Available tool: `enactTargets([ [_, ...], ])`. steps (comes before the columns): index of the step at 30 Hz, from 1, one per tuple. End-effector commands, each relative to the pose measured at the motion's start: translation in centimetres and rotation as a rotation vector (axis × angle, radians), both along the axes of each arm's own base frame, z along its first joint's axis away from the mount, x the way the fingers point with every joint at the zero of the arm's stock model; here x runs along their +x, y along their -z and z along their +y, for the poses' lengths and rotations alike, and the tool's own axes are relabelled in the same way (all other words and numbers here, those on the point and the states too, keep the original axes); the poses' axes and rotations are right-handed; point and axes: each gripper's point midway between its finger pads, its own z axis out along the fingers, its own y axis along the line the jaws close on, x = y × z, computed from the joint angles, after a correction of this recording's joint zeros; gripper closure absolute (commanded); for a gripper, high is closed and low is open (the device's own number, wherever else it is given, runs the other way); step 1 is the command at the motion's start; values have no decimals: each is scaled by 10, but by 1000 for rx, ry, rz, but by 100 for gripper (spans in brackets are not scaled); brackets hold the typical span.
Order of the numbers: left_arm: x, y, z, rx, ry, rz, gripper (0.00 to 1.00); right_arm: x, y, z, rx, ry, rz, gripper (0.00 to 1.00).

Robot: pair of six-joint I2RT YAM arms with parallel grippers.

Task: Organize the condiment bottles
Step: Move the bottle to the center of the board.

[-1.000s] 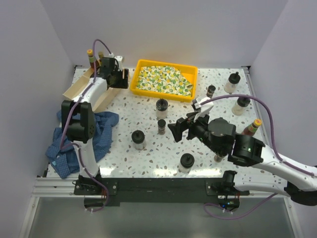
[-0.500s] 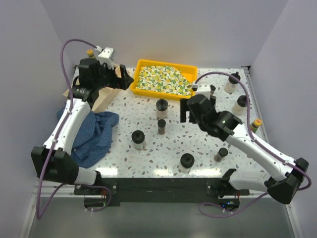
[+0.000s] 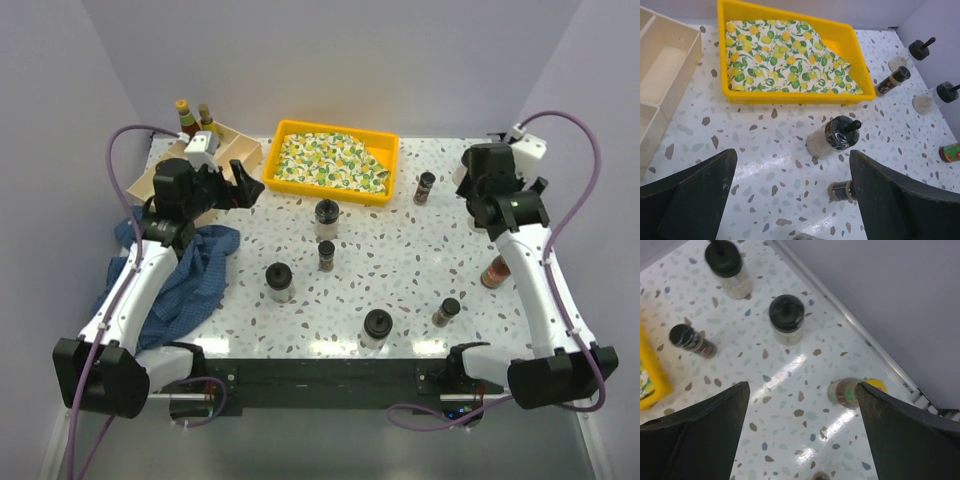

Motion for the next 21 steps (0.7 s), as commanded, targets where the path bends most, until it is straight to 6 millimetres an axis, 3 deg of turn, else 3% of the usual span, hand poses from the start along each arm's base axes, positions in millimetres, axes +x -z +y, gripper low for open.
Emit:
enactTargets([
  [1,8,-18,-6,-98,-1,-47,0,-50,-10,-57,-90,250,15,8],
  [4,12,-5,-5,-100,-21,12,0,-69,9,-77,-71,316,71,7],
  [7,12,3,-6,-89,-6,28,0,-75,11,-78,-48,314,27,7],
  [9,12,8,-9,-90,12,36,0,-71,8,-75,-32,286,-9,7],
  [15,14,8,-5,-44,13,21,0,-55,36,-64,-1,197,47,7],
  [21,12,-3,6,0,-33,-33,0,-60,50,-73,-63,223,120,6],
])
